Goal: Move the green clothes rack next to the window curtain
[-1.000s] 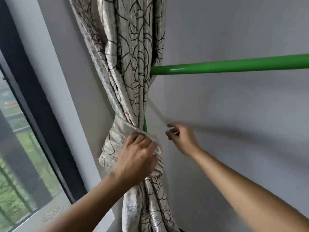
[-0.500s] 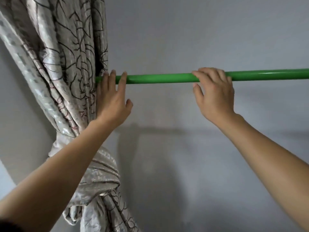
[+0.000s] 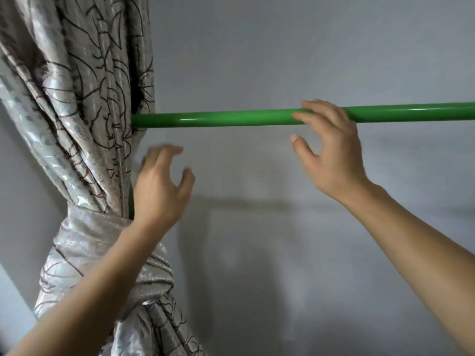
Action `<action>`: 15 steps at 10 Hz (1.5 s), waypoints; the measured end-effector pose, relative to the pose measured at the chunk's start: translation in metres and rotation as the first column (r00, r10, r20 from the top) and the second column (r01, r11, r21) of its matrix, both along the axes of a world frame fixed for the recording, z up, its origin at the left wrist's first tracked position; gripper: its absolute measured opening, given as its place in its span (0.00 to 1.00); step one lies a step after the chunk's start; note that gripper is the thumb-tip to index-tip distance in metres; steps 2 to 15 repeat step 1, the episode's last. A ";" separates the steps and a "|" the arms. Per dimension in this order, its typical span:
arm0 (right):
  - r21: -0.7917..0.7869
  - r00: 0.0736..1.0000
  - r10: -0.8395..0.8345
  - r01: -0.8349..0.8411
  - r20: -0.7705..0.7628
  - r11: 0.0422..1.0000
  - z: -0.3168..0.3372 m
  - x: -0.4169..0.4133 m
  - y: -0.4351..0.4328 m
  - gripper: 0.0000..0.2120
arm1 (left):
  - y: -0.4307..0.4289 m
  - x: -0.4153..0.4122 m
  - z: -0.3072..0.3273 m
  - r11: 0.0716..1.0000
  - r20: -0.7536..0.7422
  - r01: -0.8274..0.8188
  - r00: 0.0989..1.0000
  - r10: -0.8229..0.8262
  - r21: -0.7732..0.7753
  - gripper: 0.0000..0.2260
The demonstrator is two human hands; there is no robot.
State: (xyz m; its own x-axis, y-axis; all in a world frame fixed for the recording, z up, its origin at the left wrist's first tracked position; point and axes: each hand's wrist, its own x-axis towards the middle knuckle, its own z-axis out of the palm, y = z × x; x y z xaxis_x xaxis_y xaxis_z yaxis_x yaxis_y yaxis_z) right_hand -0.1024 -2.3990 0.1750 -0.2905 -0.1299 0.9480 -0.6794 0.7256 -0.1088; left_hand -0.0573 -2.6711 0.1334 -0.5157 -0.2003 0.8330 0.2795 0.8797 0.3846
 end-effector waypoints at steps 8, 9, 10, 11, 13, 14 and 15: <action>-0.391 0.924 0.383 -0.351 0.003 0.851 0.015 0.034 0.010 0.11 | 0.015 0.040 -0.057 0.957 0.221 0.217 0.941 -0.258 0.192 0.10; -0.391 0.924 0.383 -0.351 0.003 0.851 0.015 0.034 0.010 0.11 | 0.015 0.040 -0.057 0.957 0.221 0.217 0.941 -0.258 0.192 0.10; -0.391 0.924 0.383 -0.351 0.003 0.851 0.015 0.034 0.010 0.11 | 0.015 0.040 -0.057 0.957 0.221 0.217 0.941 -0.258 0.192 0.10; -0.391 0.924 0.383 -0.351 0.003 0.851 0.015 0.034 0.010 0.11 | 0.015 0.040 -0.057 0.957 0.221 0.217 0.941 -0.258 0.192 0.10; -0.391 0.924 0.383 -0.351 0.003 0.851 0.015 0.034 0.010 0.11 | 0.015 0.040 -0.057 0.957 0.221 0.217 0.941 -0.258 0.192 0.10; -0.391 0.924 0.383 -0.351 0.003 0.851 0.015 0.034 0.010 0.11 | 0.015 0.040 -0.057 0.957 0.221 0.217 0.941 -0.258 0.192 0.10; -0.391 0.924 0.383 -0.351 0.003 0.851 0.015 0.034 0.010 0.11 | 0.015 0.040 -0.057 0.957 0.221 0.217 0.941 -0.258 0.192 0.10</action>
